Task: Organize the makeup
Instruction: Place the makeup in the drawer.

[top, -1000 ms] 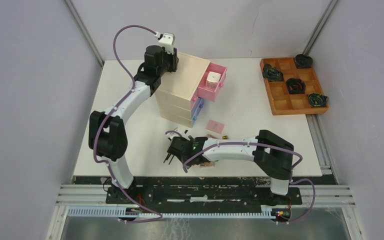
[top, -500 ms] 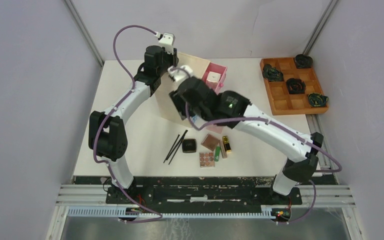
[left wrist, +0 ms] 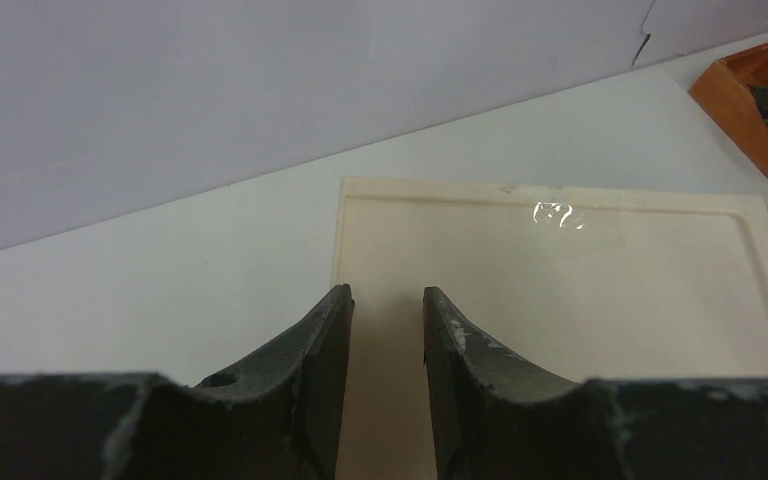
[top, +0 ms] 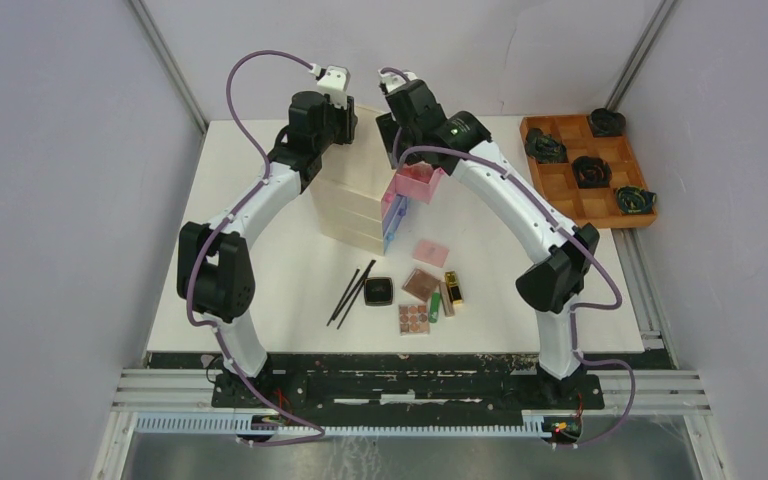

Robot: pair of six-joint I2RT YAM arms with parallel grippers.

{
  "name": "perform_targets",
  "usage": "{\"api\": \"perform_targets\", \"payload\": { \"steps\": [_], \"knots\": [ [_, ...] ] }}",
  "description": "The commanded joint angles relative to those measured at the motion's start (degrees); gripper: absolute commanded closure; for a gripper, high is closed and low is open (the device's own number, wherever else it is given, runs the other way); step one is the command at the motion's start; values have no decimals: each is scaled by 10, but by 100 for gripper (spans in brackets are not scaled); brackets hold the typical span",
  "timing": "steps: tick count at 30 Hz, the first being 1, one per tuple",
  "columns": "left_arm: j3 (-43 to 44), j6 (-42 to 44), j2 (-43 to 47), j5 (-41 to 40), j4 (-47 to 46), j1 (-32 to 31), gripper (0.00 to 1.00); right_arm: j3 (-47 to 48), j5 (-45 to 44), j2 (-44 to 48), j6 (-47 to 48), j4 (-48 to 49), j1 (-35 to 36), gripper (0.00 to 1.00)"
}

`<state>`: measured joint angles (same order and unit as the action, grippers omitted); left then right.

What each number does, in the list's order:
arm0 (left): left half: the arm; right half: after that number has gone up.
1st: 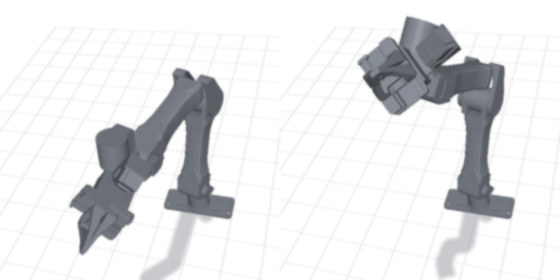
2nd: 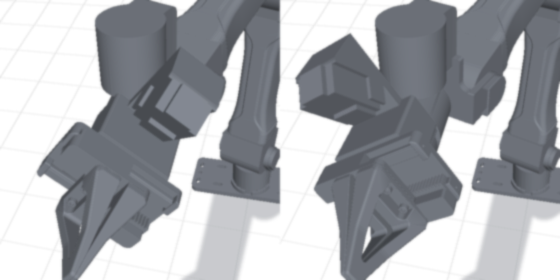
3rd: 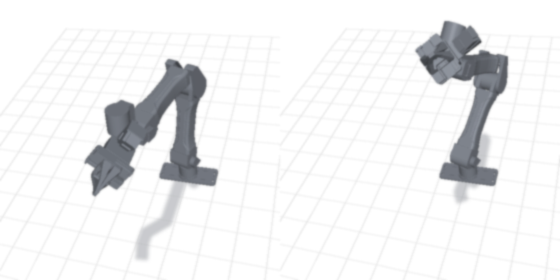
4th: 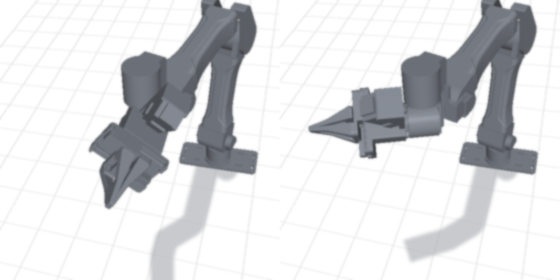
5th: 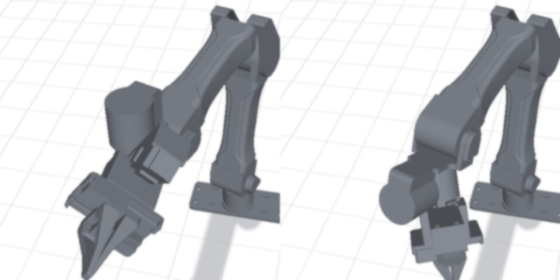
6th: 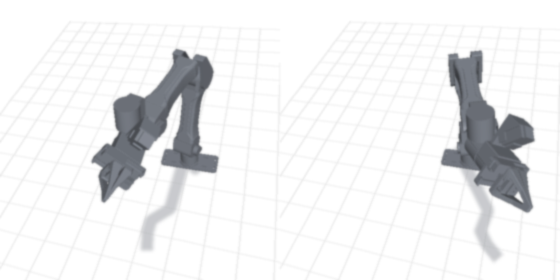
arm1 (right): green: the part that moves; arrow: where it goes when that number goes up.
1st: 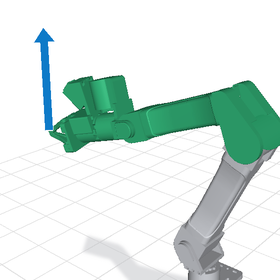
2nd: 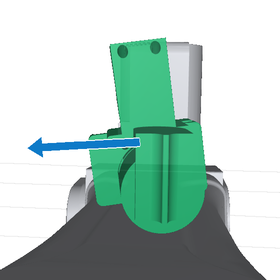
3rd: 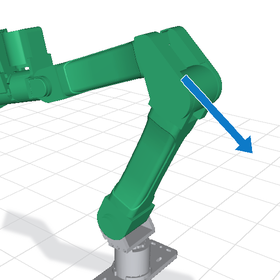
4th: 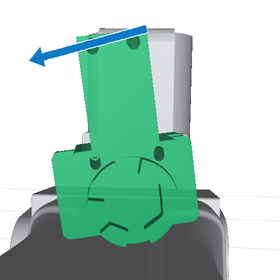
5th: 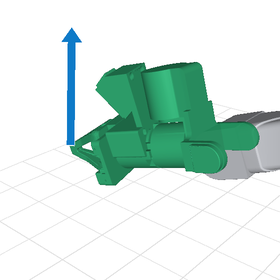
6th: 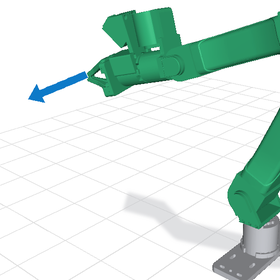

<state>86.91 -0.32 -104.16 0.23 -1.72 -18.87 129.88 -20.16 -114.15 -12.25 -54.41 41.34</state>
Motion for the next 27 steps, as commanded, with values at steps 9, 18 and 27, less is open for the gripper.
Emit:
{"api": "perform_targets", "payload": {
  "steps": [9,18,27],
  "knots": [
    [-54,17,-73,-40,239,15,59,-88,28,44,-7,42,-49,96],
    [-55,19,-67,-45,241,15,59,-95,72,45,-9,27,-50,91],
    [-53,18,-71,-42,241,15,59,-100,72,79,23,40,-50,38]
  ]
}}
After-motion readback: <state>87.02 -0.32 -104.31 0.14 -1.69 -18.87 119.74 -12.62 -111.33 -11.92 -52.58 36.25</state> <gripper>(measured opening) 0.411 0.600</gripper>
